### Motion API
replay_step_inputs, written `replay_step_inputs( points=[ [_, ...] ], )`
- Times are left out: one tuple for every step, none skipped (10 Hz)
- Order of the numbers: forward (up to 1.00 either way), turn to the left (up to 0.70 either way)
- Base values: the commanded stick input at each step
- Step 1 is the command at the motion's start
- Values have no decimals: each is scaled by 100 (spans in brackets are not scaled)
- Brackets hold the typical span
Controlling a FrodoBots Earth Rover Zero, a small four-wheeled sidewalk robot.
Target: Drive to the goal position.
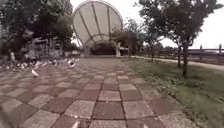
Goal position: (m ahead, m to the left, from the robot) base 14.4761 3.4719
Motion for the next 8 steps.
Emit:
replay_step_inputs(
  points=[
    [70,0],
    [70,0],
    [70,0],
    [70,0],
    [70,0],
    [70,0],
    [70,0],
    [70,0]
  ],
)
